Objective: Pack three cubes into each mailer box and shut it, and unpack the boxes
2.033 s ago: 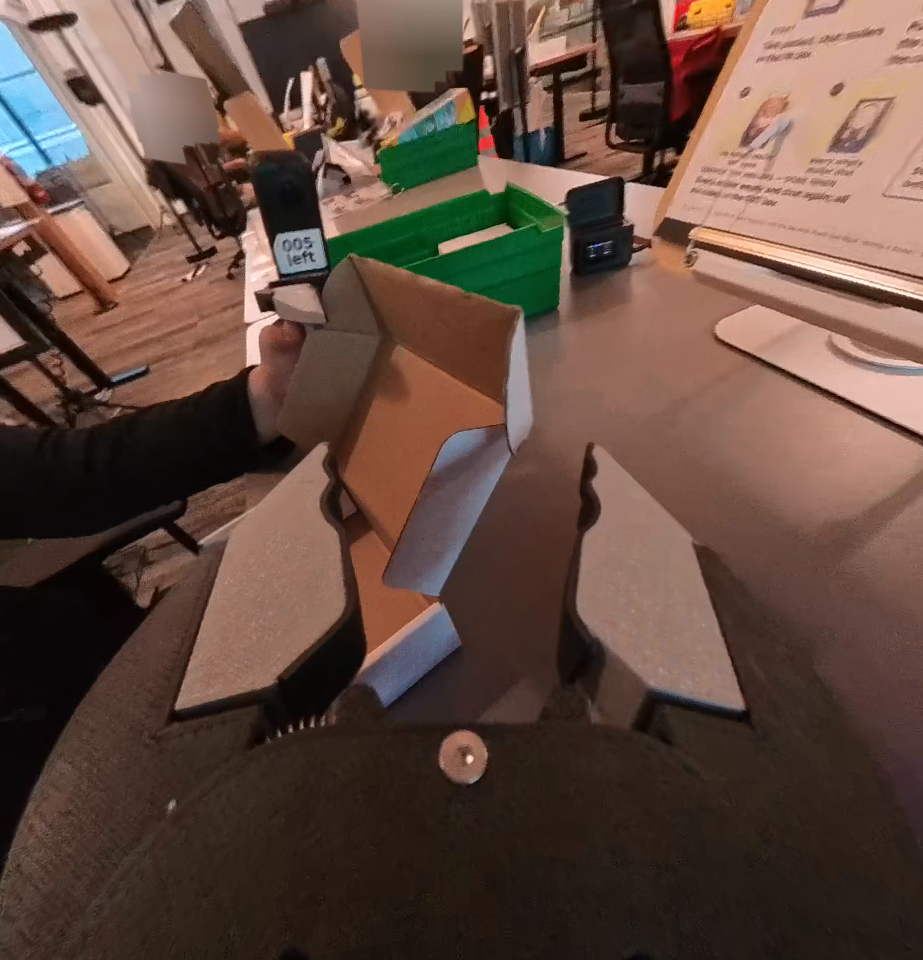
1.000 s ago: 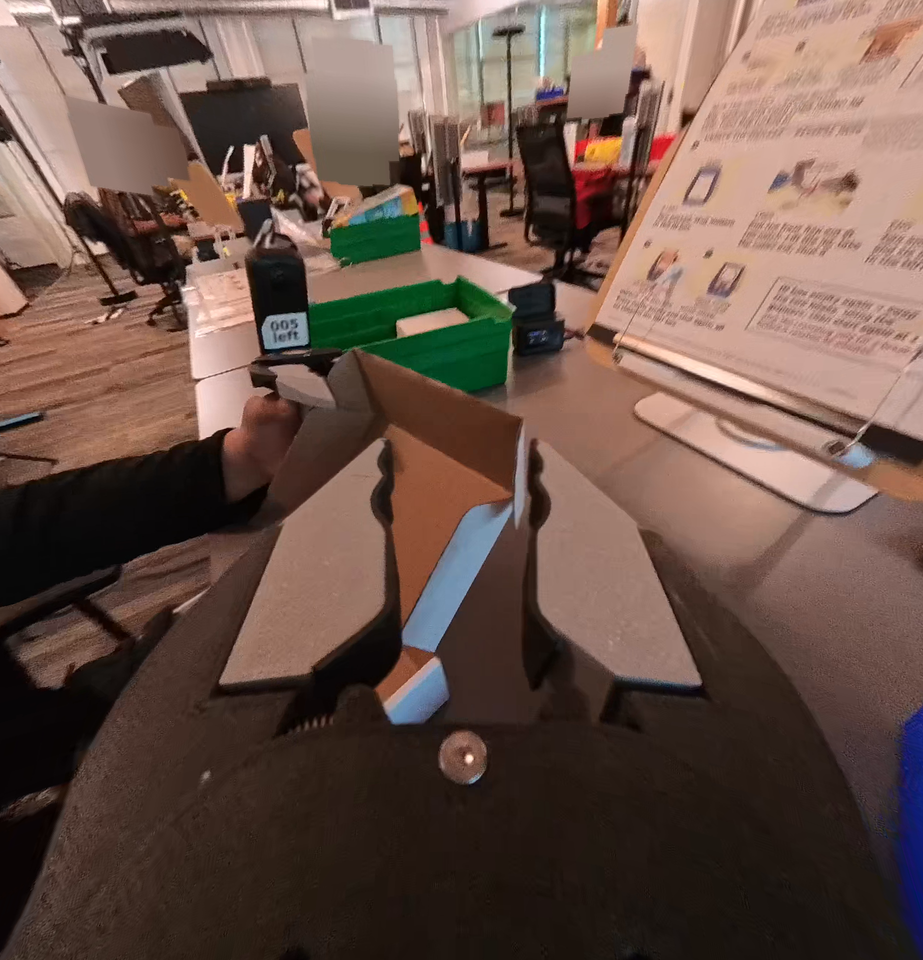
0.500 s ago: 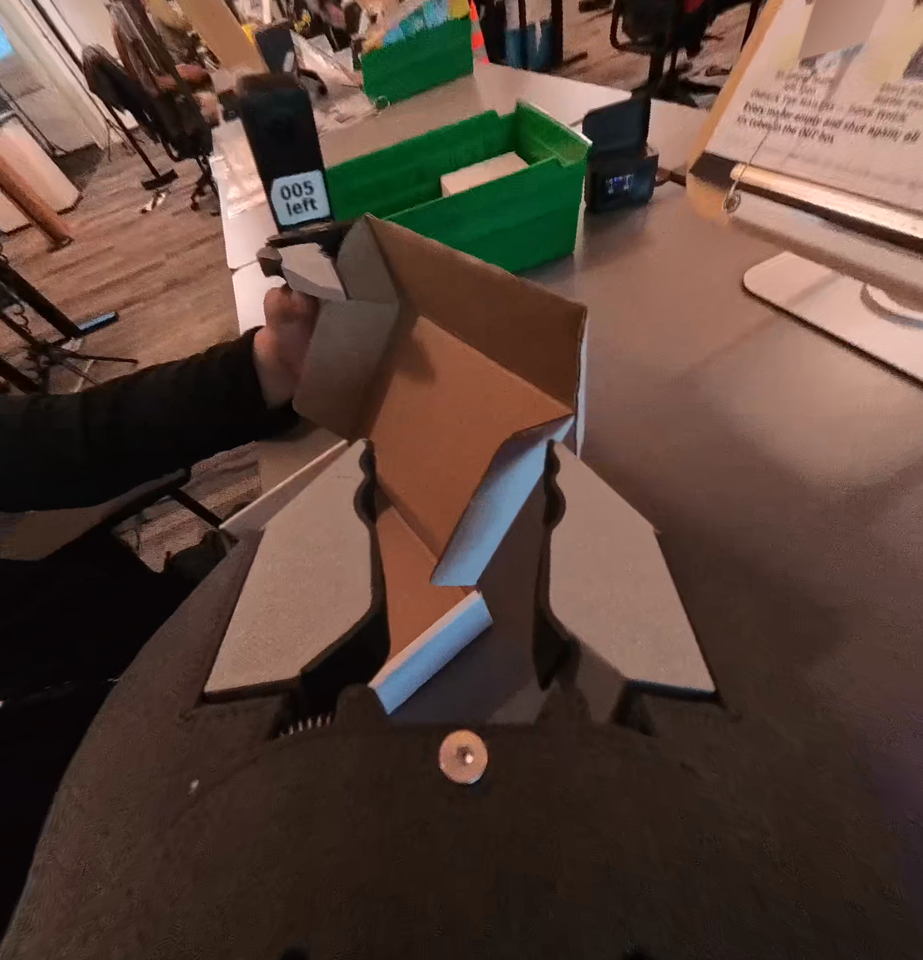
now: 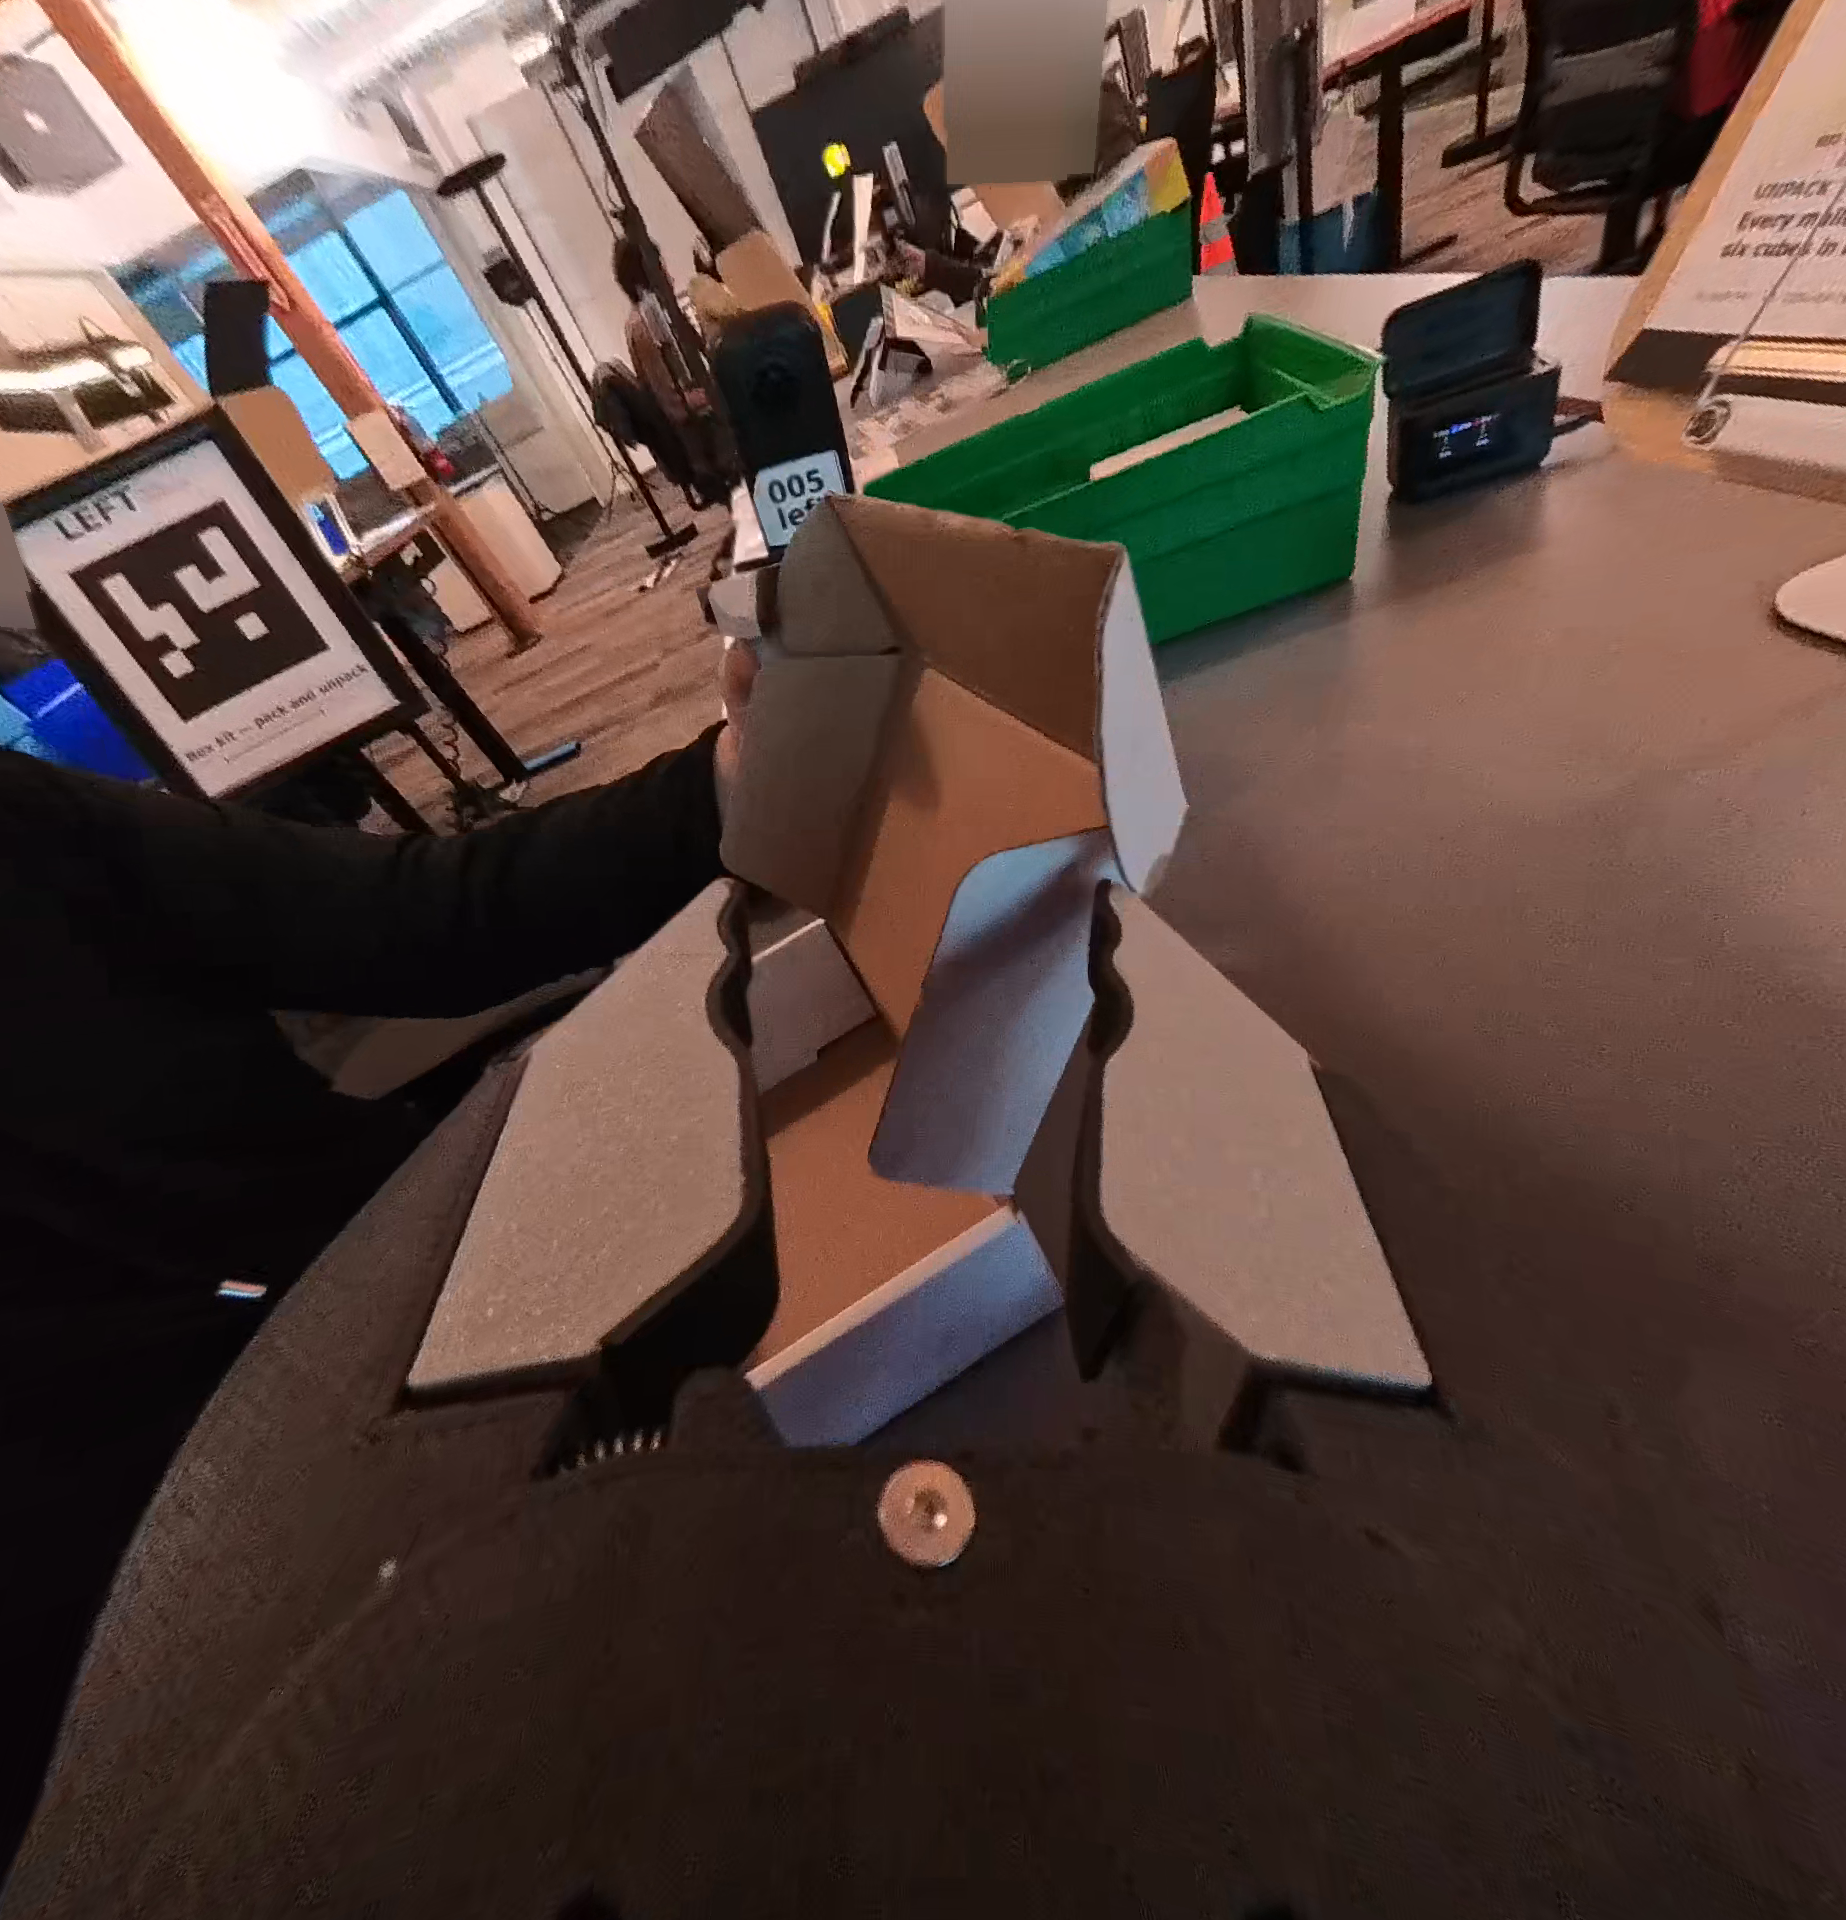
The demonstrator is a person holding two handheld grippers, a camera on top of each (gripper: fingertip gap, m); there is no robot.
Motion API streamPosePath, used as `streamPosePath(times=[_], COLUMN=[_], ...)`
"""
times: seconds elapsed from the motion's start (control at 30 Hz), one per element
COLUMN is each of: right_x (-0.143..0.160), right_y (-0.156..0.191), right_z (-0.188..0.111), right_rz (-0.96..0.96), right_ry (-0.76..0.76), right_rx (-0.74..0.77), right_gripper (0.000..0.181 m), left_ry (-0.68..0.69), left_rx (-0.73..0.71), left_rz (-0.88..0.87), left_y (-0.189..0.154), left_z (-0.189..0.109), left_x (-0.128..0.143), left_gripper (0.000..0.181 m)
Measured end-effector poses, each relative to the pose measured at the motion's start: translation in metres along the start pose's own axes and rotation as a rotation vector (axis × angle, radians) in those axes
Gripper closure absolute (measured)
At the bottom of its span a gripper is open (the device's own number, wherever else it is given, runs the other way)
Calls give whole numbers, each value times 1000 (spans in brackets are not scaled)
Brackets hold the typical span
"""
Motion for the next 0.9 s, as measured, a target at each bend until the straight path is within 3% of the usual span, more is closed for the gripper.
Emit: streamPosePath(times=[0.23,0.57,0.8,0.87,0.9], right_x=[-1,5,3,5,6], right_y=[-7,-25,-12,-10,-9], right_z=[-13,0,6,10,12], right_rz=[-6,1,-61,-57,-56], right_ry=[-33,-71,-15,45,72], right_rx=[42,120,94,103,121], right_gripper=[118,123,144,165,166], left_ry=[-36,-26,-25,-1,14], left_rx=[-56,-125,-95,-99,-105], left_rz=[18,-89,-95,-68,-51], left_y=[3,16,15,13,12], left_z=[-16,-23,-18,-15,-13], left_x=[-13,-9,-6,-3,-2], left_gripper=[148,150,154,157,158])
Point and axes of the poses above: each gripper's, where its closed fingertips meet, z out along the fingers, x out of its underside, y = z × x across the jaws, the point moved 10 cm from there along -z, back along the fingers, and after that the axes turned 5 degrees about -y, right-handed, at the moved point
